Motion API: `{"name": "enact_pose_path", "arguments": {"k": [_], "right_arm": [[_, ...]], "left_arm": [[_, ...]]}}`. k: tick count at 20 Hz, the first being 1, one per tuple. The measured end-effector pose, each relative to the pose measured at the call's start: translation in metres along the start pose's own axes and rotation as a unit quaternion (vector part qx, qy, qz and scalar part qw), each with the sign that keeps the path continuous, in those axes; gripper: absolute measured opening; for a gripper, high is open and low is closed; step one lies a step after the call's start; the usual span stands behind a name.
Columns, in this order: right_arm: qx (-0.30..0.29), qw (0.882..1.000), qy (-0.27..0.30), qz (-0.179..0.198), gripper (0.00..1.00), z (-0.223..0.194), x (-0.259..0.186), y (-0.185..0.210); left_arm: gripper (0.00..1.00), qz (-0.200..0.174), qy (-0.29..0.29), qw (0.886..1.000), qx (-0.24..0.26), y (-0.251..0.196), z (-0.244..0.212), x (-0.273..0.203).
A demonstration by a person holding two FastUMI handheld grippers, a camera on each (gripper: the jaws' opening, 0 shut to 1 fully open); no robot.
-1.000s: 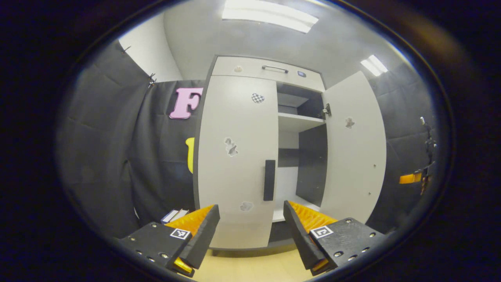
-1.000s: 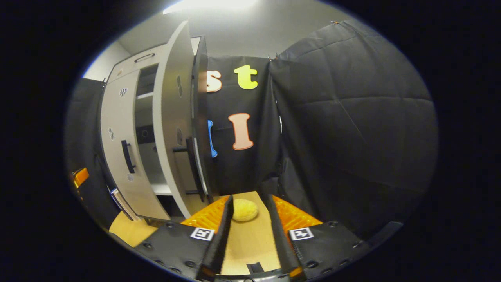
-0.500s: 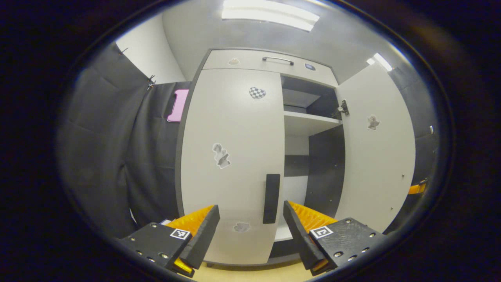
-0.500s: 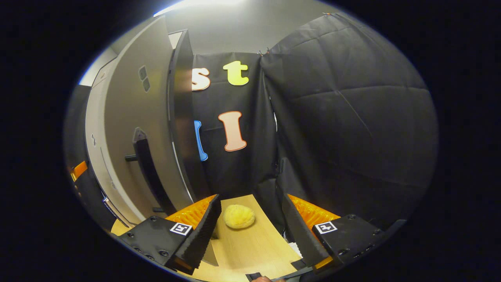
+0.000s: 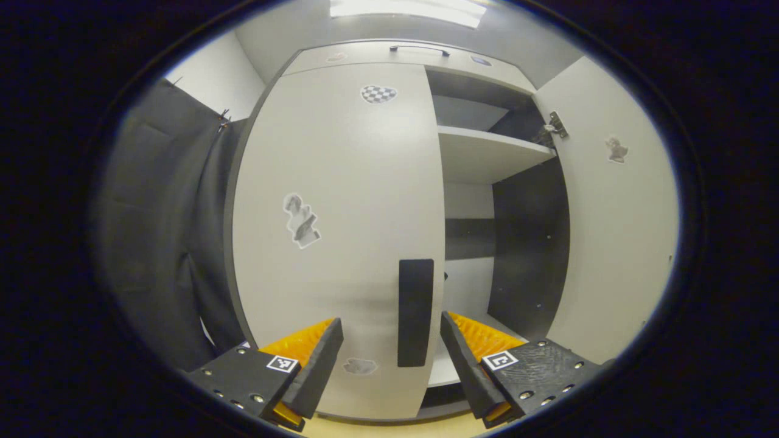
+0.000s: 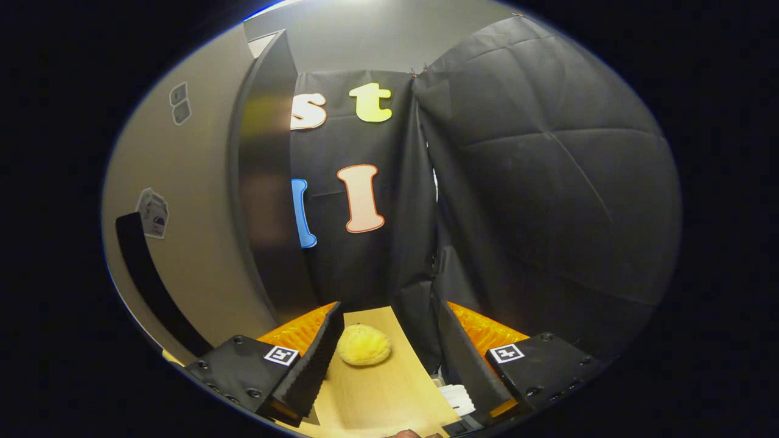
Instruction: Open the right door of the double-door shoe cabinet with the right hand, and open the left door with the left hand.
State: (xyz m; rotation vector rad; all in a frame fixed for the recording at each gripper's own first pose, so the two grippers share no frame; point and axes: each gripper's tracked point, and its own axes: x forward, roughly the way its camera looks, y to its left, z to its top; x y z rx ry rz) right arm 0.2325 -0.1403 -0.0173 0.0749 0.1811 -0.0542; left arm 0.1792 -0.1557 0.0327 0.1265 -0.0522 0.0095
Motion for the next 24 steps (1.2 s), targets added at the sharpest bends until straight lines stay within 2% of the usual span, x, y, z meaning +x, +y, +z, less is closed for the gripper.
{"name": "enact_pose_path", "arguments": {"k": [3, 4, 5, 6, 7, 8, 9, 10, 11, 12, 14, 15, 17, 18, 19, 20, 22, 23, 24], "right_arm": [[0.004, 1.0, 0.005, 0.01, 0.98, -0.001, 0.016, -0.005], [0.003, 1.0, 0.01, 0.011, 0.98, -0.003, 0.023, -0.009], [0.001, 1.0, 0.011, 0.01, 0.93, -0.004, 0.029, -0.013], [-0.002, 1.0, 0.009, 0.005, 0.98, -0.003, 0.036, -0.019], [-0.001, 1.0, 0.009, 0.004, 0.98, -0.003, 0.041, -0.022], [0.003, 1.0, 0.009, 0.009, 0.98, -0.003, 0.047, -0.023], [0.008, 1.0, 0.012, 0.014, 0.98, -0.003, 0.054, -0.022], [0.012, 1.0, 0.013, 0.017, 0.98, -0.004, 0.059, -0.023], [0.015, 1.0, 0.013, 0.019, 0.93, -0.004, 0.063, -0.025], [0.016, 1.0, 0.013, 0.021, 0.93, -0.005, 0.066, -0.027], [0.012, 1.0, 0.016, 0.019, 0.93, -0.007, 0.074, -0.031], [0.009, 1.0, 0.017, 0.019, 0.93, -0.008, 0.076, -0.033], [0.01, 1.0, 0.014, 0.018, 0.93, -0.009, 0.08, -0.037], [0.015, 1.0, 0.008, 0.018, 1.0, -0.006, 0.083, -0.039], [0.023, 1.0, 0.001, 0.019, 0.98, -0.004, 0.084, -0.041], [0.031, 0.999, -0.003, 0.024, 0.98, -0.001, 0.086, -0.04], [0.043, 0.999, -0.008, 0.027, 0.98, 0.002, 0.093, -0.041], [0.043, 0.999, -0.01, 0.026, 1.0, 0.002, 0.095, -0.042], [0.038, 0.999, -0.008, 0.025, 0.98, 0.0, 0.096, -0.044]], "left_arm": [[0.93, 0.01, -0.003, 1.0, -0.003, -0.003, 0.004, 0.011], [0.8, 0.015, -0.001, 1.0, 0.002, -0.002, 0.006, 0.014], [0.73, 0.013, 0.001, 1.0, 0.008, -0.005, 0.005, 0.019], [0.68, 0.017, 0.002, 1.0, 0.017, -0.006, 0.007, 0.02], [0.68, 0.019, 0.001, 1.0, 0.024, -0.009, 0.008, 0.021], [0.62, 0.02, 0.001, 0.999, 0.029, -0.012, 0.009, 0.023], [0.68, 0.021, 0.002, 0.999, 0.032, -0.014, 0.009, 0.026], [0.68, 0.021, 0.002, 0.999, 0.033, -0.017, 0.009, 0.03], [0.68, 0.029, 0.001, 0.999, 0.039, -0.016, 0.009, 0.033], [0.58, 0.035, 0.001, 0.999, 0.04, -0.016, 0.009, 0.035], [0.46, 0.036, 0.006, 0.999, 0.037, -0.019, 0.005, 0.04], [0.46, 0.037, 0.007, 0.999, 0.033, -0.02, 0.005, 0.04], [0.54, 0.034, 0.006, 0.999, 0.021, -0.02, 0.005, 0.039], [0.57, 0.031, 0.004, 0.999, 0.013, -0.02, 0.005, 0.039], [0.46, 0.04, 0.003, 0.999, 0.01, -0.013, 0.003, 0.042], [0.4, 0.036, 0.0, 0.999, -0.004, -0.015, 0.004, 0.042], [0.29, 0.034, 0.004, 0.999, 0.009, -0.015, 0.006, 0.038], [0.29, 0.038, 0.005, 0.999, 0.017, -0.016, 0.005, 0.038], [0.28, 0.044, 0.003, 0.999, 0.015, -0.017, 0.005, 0.039]]}}
